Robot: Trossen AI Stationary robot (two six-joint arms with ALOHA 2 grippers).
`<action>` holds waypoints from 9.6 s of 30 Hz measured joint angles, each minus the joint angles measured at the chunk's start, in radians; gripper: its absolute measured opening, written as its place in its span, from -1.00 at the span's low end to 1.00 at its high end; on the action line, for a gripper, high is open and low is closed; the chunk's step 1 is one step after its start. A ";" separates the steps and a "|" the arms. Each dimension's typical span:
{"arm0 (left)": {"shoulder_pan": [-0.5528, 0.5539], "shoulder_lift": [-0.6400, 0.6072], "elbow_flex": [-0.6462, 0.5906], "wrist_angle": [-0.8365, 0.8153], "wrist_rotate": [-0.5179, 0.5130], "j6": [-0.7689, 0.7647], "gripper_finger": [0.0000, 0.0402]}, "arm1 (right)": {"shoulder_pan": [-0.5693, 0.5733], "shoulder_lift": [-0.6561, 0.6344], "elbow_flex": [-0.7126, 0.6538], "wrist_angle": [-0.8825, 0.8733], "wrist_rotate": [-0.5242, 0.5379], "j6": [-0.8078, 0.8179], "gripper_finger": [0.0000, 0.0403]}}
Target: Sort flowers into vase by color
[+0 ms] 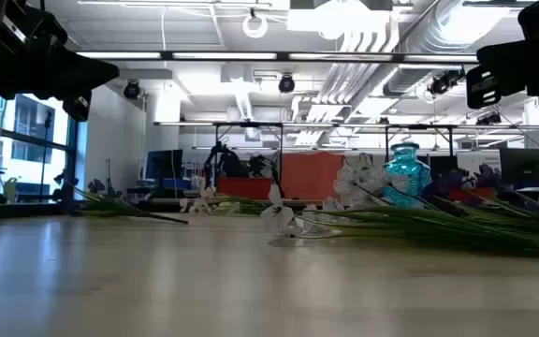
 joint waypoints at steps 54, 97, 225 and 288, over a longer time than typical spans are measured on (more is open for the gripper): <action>0.000 0.000 0.000 0.000 0.000 0.000 -1.00 | 0.000 0.000 0.000 0.000 0.000 0.000 -1.00; 0.000 0.000 0.000 0.000 0.000 0.000 -1.00 | 0.016 0.036 0.000 0.623 0.212 0.918 -1.00; 0.000 0.000 0.000 -0.001 0.000 0.000 -1.00 | -0.041 0.918 0.853 -0.466 0.837 0.493 -1.00; 0.000 0.000 0.000 0.000 0.000 0.000 -1.00 | -0.391 0.703 0.958 -0.966 0.184 0.453 0.44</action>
